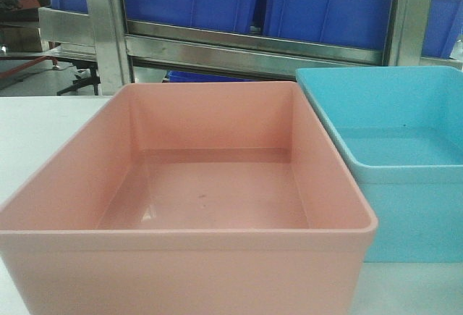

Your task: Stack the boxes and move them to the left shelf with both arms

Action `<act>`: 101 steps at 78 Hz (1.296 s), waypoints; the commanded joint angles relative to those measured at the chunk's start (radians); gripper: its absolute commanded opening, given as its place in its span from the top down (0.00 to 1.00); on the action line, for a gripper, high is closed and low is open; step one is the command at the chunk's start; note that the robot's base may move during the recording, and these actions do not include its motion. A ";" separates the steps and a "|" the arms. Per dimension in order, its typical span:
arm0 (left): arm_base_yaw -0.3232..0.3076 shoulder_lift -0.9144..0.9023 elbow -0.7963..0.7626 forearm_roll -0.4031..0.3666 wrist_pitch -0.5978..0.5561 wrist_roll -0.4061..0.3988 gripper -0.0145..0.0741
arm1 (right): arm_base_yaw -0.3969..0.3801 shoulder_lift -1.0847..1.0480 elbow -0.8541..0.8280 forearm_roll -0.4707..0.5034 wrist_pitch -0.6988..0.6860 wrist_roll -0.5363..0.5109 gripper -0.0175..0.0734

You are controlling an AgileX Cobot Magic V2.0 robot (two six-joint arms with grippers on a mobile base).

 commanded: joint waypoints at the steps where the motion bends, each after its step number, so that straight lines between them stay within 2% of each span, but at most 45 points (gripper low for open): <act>1: 0.003 0.005 -0.028 -0.001 -0.071 0.001 0.46 | -0.001 -0.018 -0.023 -0.010 -0.095 -0.007 0.75; 17: 0.003 0.005 -0.028 -0.001 -0.071 0.001 0.46 | -0.002 -0.017 -0.027 0.003 -0.106 0.009 0.75; 22: 0.003 0.005 -0.028 -0.001 -0.071 0.001 0.46 | -0.001 0.005 -0.062 0.058 -0.036 0.049 0.75; 28: 0.003 0.005 -0.028 -0.001 -0.071 0.001 0.46 | -0.001 0.069 -0.124 0.069 0.051 0.049 0.75; 41: 0.003 0.005 -0.028 -0.001 -0.071 0.001 0.46 | -0.001 0.300 -0.322 0.069 0.300 0.041 0.75; 57: 0.003 0.005 -0.028 -0.001 -0.071 0.001 0.46 | -0.001 0.586 -0.482 0.094 0.358 0.034 0.75; 72: 0.003 0.005 -0.028 -0.001 -0.071 0.001 0.46 | -0.001 0.849 -0.687 0.094 0.546 0.034 0.75; 76: 0.003 0.005 -0.028 -0.001 -0.071 0.001 0.46 | -0.003 0.912 -0.741 0.094 0.579 0.033 0.72; 79: 0.003 0.005 -0.028 -0.001 -0.071 0.001 0.46 | -0.012 0.983 -0.784 0.094 0.596 0.025 0.66; 89: 0.003 0.005 -0.028 -0.001 -0.071 0.001 0.46 | -0.068 1.136 -0.911 0.094 0.626 -0.036 0.35; 93: 0.003 0.005 -0.028 -0.001 -0.071 0.001 0.46 | -0.090 1.195 -0.960 0.094 0.651 -0.063 0.30; 101: 0.003 0.005 -0.028 -0.001 -0.071 0.001 0.46 | -0.127 1.321 -1.079 0.094 0.713 -0.123 0.29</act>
